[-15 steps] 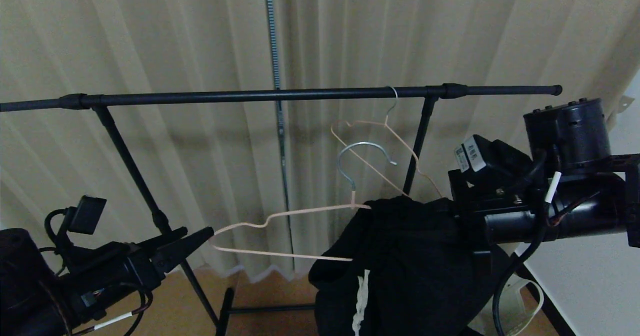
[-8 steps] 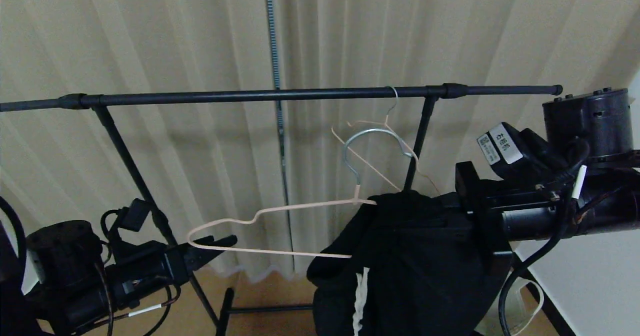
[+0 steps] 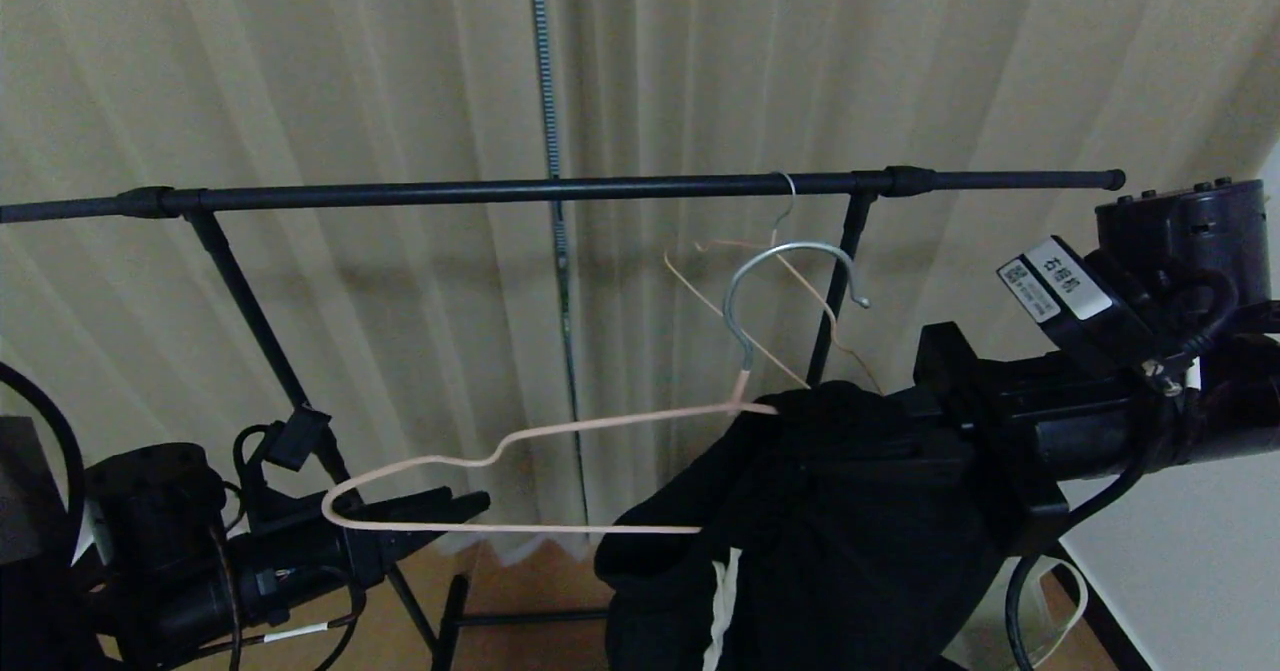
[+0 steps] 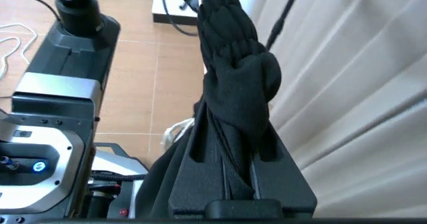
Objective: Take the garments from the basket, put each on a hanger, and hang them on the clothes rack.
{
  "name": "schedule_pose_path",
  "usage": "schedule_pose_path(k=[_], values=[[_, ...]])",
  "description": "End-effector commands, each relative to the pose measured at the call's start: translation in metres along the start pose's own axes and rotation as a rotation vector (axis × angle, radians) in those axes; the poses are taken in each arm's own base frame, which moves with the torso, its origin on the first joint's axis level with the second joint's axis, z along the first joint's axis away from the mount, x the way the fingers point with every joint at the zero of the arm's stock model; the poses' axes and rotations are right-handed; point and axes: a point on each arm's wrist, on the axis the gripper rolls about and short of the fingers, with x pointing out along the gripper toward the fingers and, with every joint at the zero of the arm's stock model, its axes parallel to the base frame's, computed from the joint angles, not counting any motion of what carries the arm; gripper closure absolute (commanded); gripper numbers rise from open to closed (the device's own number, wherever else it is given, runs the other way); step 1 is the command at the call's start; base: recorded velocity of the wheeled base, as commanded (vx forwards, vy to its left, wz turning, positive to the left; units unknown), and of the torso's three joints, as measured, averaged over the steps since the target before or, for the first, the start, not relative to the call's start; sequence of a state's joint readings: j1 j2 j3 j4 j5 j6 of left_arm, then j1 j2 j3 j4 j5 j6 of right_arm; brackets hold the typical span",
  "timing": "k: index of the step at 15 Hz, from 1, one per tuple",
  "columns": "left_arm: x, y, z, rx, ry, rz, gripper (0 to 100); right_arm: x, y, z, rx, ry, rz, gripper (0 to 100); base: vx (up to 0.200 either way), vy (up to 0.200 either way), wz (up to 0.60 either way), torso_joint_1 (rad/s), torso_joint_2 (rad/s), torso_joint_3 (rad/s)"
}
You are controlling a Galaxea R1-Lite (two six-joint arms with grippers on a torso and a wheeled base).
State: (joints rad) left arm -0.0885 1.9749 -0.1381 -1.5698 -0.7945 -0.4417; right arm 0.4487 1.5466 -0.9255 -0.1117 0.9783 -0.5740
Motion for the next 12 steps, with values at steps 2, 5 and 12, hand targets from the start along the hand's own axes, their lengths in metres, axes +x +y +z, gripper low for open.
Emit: schedule_pose_path(k=[2, 5, 12], values=[[0.020, 0.002, -0.002, 0.012, 0.030, -0.044, 0, 0.001, 0.001, 0.001, -0.006, -0.013, 0.021, 100, 0.000, 0.000, 0.00, 0.000, 0.00, 0.000], [0.041, -0.005, -0.013, 0.017, 0.089, -0.100, 0, 0.009, 0.004, 0.003, -0.013, -0.020, 0.059, 100, 0.000, 0.000, 0.00, 0.000, 0.00, 0.000], [0.060, -0.023, -0.034, 0.025, 0.185, -0.180, 0, 0.022, 0.010, 0.014, -0.049, -0.054, 0.102, 100, 0.000, 0.000, 0.00, 0.000, 0.00, 0.000]])
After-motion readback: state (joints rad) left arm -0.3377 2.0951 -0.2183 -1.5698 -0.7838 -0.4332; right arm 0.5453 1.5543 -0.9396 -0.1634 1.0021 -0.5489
